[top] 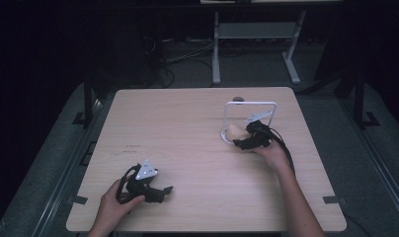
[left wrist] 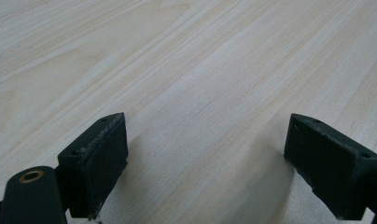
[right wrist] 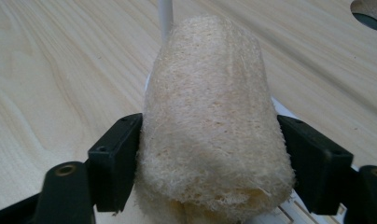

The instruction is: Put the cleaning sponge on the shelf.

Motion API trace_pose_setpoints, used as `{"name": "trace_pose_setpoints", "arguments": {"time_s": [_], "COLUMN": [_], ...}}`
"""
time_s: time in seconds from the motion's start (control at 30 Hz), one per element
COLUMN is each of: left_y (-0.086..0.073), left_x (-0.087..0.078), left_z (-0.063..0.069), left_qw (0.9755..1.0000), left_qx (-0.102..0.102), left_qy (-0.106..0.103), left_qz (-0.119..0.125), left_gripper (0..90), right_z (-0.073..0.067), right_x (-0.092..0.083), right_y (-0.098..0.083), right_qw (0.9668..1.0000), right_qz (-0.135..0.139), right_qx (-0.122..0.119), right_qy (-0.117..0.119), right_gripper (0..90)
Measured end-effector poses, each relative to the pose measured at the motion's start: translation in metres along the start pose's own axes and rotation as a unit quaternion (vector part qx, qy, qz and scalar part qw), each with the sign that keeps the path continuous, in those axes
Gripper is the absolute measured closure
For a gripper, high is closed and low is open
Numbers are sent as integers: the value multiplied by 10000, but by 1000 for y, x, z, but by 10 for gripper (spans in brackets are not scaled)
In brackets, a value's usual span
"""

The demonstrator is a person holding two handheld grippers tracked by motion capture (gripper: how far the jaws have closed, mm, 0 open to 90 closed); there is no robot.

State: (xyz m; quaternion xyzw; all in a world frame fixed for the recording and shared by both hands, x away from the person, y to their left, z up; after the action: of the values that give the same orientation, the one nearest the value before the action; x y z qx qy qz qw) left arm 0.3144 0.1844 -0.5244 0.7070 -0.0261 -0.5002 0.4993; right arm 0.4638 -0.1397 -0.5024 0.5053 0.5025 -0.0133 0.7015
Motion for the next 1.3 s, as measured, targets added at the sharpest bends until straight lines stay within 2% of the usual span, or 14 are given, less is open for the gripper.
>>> {"name": "trace_pose_setpoints", "arguments": {"time_s": [0.07,0.27,0.37,0.6,0.67,0.7,0.77,0.8,0.87,0.9,0.97,1.0,1.07,1.3], "left_y": [0,0,0,0,0,0,0,0,0,0,0,0,0,0], "left_x": [0,0,0,0,0,0,0,0,0,0,0,0,0,0], "left_z": [0,0,0,0,0,0,0,0,-1,-1,-1,-1,-1,-1], "left_qw": [10000,10000,10000,10000,10000,10000,10000,10000,10000,10000,10000,10000,10000,10000], "left_qx": [1,1,2,3,-12,-25,9,26,38,38,37,36,37,36], "left_qy": [0,0,0,1,-1,-4,-1,1,7,7,8,8,9,9], "left_qz": [0,1,-1,2,4,13,-15,-16,-16,-16,-16,-16,-17,-16], "left_gripper": [129,129,129,129,128,128,129,129,129,129,129,129,129,129], "right_z": [0,0,1,-4,-10,-10,-19,-23,-31,-31,-39,-45,-49,-57], "right_x": [1,-5,-18,-40,-50,-50,-57,-59,-61,-61,-61,-58,-55,-41], "right_y": [0,4,10,16,16,16,15,13,11,11,8,5,2,-11], "right_qw": [10000,9999,9995,9989,9986,9986,9984,9985,9984,9984,9987,9992,9994,9992], "right_qz": [-5,108,309,448,512,512,558,554,572,572,488,326,207,-17], "right_qx": [9,56,52,116,143,143,77,42,1,1,-67,-175,-245,-302], "right_qy": [-7,-39,-56,-89,-52,-52,-36,3,29,29,102,136,153,260], "right_gripper": [207,188,188,214,271,271,397,489,601,601,716,816,898,899]}}
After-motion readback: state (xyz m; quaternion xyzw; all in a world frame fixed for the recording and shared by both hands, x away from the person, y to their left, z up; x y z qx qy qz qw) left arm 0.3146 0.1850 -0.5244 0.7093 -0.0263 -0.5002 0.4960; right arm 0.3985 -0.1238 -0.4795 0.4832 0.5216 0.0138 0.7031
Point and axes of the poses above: each handheld gripper's, and its own axes: x roughly forward along the jaws, y roughly out of its top, z roughly to its right, the point moved 7 cm from there along x, roughly forward along the jaws, and after that the axes turned 1 degree about z, right-handed, at the moved point
